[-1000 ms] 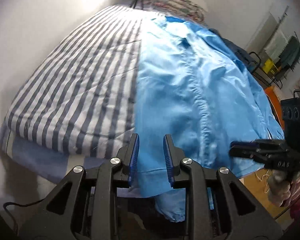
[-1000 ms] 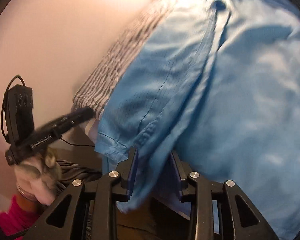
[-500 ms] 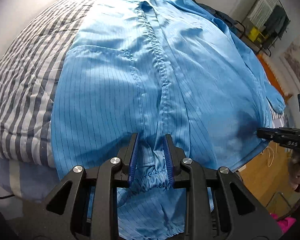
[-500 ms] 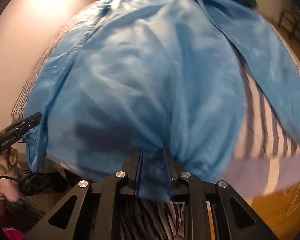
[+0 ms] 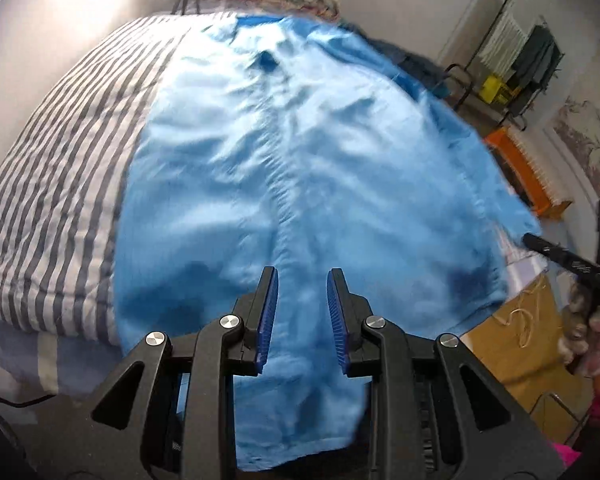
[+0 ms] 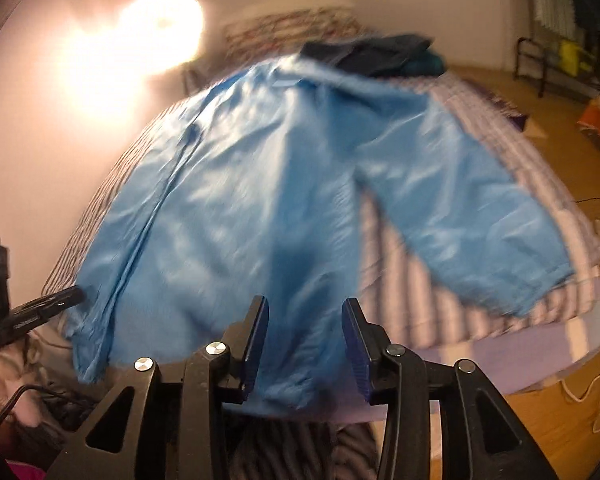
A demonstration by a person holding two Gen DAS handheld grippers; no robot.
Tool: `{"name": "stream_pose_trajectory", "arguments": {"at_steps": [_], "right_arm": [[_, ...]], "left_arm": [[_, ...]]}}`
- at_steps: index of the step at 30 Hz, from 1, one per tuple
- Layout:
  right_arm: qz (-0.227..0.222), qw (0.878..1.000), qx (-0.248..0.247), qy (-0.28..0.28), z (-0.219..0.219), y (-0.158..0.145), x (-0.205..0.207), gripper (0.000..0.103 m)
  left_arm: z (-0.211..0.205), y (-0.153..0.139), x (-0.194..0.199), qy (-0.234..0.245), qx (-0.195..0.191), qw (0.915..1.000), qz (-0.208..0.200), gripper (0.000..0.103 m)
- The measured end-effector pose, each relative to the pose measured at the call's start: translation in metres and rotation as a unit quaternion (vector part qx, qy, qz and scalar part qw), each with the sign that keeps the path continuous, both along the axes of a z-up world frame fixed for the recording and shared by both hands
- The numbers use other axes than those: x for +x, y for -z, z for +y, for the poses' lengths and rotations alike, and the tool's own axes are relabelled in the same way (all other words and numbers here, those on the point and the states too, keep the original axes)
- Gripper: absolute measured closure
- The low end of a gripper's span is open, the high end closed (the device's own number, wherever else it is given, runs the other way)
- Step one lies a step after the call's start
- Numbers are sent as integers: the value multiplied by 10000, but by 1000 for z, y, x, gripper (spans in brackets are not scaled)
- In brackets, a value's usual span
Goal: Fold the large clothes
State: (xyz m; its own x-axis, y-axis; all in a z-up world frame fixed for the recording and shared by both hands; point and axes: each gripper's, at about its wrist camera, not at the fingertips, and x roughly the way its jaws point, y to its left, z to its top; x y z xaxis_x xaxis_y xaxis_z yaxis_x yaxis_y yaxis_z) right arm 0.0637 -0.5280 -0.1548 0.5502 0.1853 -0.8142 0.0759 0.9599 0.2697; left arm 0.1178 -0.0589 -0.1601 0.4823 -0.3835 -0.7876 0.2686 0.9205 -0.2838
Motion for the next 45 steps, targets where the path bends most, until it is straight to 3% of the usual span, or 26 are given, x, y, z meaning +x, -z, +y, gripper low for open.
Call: {"name": "stream_pose_trajectory", "arguments": {"at_steps": [2,3,6,13,17,25,28,30,32,38,45], "right_arm": [[22,9999,-97,64,-12,-2,2,61],[68,9997,-220,100,-20,-3,4,56],[19,9970,-631,453,-42,-4,15,50],[100,9904,-590,1247,-126,2,17,44],[314,9895,-38,1413,-163,16,15,44],[519,9717,1281,1916,-196,44,11,44],[701,9666,1510,1947,-194,53,17,55],[813,9679,1444,1888,-190,56,21,81],[794,9703,1366,1831,-185,54,21,89],[333,9811,1021,1610,-160,20,22,92],[-387,9969,285,630,-89,-44,30,93]], "left_arm": [[-10,-10,3,104,-140,9998,-46,61],[-13,-13,4,149,-193,9997,-64,59],[-29,-19,8,312,-228,9992,-75,59],[-53,-19,16,511,-223,9984,-22,59],[-62,-15,23,578,-279,9979,45,59],[-74,-7,33,733,-305,9968,125,59],[-74,-6,34,718,-304,9969,130,59],[-73,-4,35,685,-299,9971,138,59],[-70,-4,36,644,-323,9973,142,59],[-65,-3,38,562,-340,9977,134,59],[-55,-10,40,386,-443,9983,60,59]]}}
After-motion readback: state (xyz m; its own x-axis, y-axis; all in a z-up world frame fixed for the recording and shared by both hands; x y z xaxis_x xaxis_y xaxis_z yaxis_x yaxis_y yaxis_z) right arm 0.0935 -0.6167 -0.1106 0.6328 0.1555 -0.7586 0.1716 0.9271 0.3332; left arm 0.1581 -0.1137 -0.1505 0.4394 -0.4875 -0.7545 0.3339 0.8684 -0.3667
